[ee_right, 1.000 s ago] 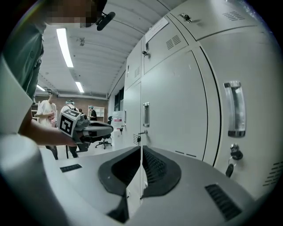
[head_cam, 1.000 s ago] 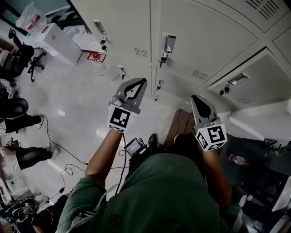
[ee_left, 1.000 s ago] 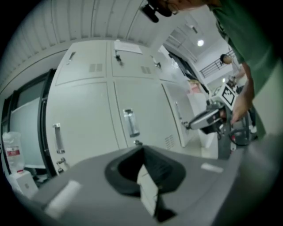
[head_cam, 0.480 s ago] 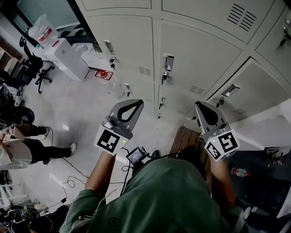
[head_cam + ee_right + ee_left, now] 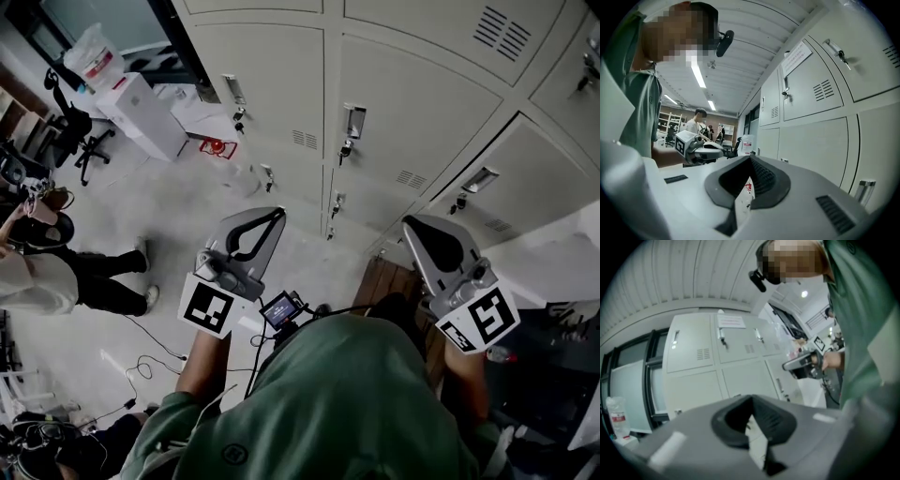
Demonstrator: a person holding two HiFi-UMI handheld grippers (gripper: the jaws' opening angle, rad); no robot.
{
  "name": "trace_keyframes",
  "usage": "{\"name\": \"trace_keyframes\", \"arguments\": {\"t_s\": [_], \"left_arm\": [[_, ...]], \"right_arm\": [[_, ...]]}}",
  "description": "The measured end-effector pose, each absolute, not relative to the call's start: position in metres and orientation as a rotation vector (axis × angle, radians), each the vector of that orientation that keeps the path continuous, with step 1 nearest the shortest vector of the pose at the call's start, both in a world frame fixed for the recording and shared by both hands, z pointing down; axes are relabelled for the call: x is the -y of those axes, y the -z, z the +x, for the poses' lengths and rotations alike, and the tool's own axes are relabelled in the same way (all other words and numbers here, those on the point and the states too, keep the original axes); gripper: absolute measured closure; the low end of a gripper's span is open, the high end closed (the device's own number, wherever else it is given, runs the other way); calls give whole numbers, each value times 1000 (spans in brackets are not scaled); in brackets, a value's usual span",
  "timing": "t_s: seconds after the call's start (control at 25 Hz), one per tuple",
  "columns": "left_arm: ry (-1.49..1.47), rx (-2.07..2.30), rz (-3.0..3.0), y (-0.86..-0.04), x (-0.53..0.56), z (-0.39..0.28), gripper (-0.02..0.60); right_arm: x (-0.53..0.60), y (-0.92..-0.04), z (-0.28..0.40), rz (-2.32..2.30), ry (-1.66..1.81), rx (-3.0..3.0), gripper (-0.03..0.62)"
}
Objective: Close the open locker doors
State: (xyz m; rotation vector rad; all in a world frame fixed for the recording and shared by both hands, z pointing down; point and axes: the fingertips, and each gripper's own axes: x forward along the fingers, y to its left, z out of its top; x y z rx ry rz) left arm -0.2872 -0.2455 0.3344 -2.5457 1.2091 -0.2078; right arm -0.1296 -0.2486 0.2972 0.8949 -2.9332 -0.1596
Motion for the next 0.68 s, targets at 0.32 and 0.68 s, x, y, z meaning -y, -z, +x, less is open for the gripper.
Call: {"name": "trace_keyframes", "arguments": {"t_s": [0.32,0.68], "left_arm": [[189,-1246,-2552,-344,241,-294,577],[170,-1245,-2567,-348,242,-302,577]], "right_arm": [[237,-296,-135,876,152,2931,589],[234,-300,-141,900,133,2908,589]]}}
